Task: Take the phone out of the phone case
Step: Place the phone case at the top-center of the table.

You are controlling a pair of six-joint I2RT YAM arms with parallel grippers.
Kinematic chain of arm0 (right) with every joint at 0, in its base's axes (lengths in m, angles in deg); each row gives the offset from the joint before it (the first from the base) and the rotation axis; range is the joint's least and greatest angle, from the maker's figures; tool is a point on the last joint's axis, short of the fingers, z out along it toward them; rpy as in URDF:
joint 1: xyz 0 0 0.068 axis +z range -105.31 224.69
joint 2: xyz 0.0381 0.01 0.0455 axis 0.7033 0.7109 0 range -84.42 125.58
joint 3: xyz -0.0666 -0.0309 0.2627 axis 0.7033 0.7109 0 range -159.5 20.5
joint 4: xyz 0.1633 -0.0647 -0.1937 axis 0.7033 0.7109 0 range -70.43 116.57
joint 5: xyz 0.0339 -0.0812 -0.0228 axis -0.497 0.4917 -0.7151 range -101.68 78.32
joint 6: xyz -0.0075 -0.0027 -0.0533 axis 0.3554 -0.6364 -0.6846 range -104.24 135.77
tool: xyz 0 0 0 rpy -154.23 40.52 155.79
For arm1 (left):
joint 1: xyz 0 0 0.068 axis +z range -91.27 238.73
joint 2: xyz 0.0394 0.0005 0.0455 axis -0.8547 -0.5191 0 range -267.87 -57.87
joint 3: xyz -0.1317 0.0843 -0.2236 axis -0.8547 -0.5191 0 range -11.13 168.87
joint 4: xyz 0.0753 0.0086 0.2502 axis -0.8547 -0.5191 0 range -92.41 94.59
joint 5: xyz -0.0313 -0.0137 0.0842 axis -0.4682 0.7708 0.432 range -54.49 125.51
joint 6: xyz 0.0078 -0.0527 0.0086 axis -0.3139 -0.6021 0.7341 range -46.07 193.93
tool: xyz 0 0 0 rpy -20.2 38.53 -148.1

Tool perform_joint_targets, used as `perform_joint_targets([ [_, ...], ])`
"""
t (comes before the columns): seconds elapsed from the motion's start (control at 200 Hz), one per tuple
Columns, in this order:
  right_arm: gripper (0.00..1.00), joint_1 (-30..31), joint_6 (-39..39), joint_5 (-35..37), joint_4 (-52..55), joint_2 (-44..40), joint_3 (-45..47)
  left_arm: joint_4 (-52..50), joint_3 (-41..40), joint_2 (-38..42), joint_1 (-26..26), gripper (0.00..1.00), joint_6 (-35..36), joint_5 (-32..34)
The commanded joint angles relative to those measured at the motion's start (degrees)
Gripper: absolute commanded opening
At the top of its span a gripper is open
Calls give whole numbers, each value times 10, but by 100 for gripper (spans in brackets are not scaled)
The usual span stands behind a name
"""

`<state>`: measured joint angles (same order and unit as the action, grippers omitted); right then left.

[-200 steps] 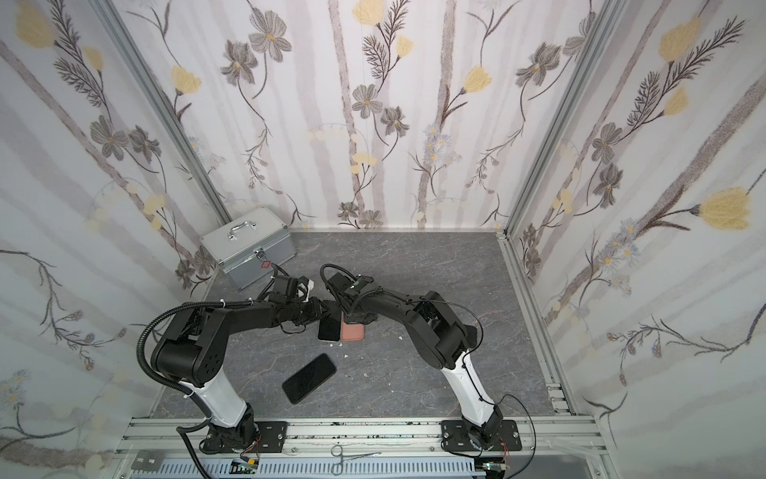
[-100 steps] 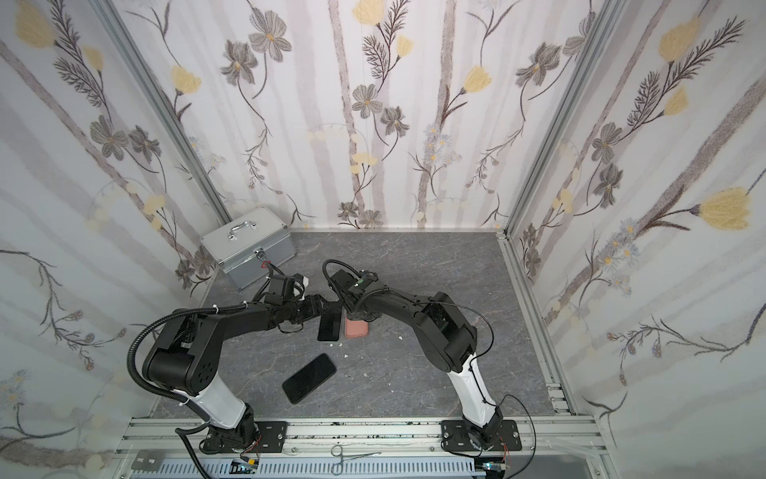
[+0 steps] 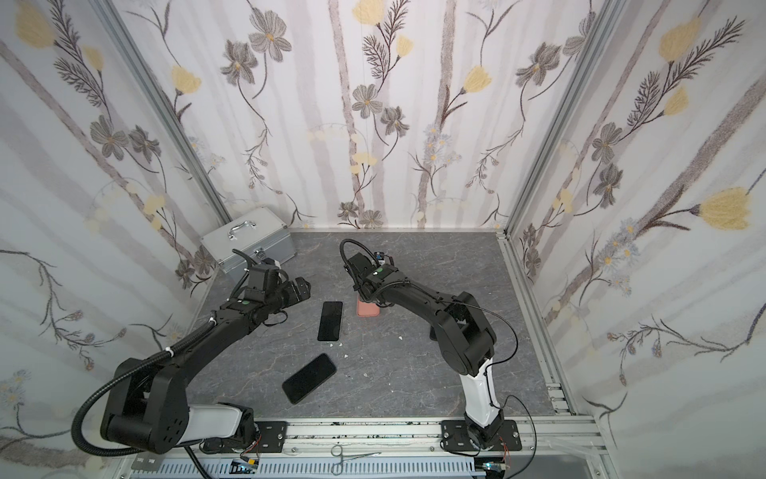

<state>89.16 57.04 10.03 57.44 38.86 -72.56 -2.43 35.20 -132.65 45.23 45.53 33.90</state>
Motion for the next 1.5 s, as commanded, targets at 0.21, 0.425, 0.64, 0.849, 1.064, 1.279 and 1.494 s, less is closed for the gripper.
perform_joint_targets([
  [0.21,0,1,-15,-43,-37,95,-160,45,-57,115,0,100,13,-34],
  [0.425,0,-2,1,-44,-36,167,-252,168,-137,135,-1,100,-55,-119],
  [0.64,0,-5,0,-49,-39,227,-320,236,-180,104,-6,100,-78,-145],
  [0.849,0,-9,10,-61,-37,281,-376,238,-187,98,-7,100,-75,-128],
  [1.064,0,-14,14,-77,-37,312,-399,238,-189,80,-10,100,-74,-129],
  [1.279,0,-19,15,-86,-45,326,-403,222,-182,62,-12,100,-61,-118],
  [1.494,8,-19,12,-106,-55,333,-403,209,-182,53,-20,100,-55,-109],
])
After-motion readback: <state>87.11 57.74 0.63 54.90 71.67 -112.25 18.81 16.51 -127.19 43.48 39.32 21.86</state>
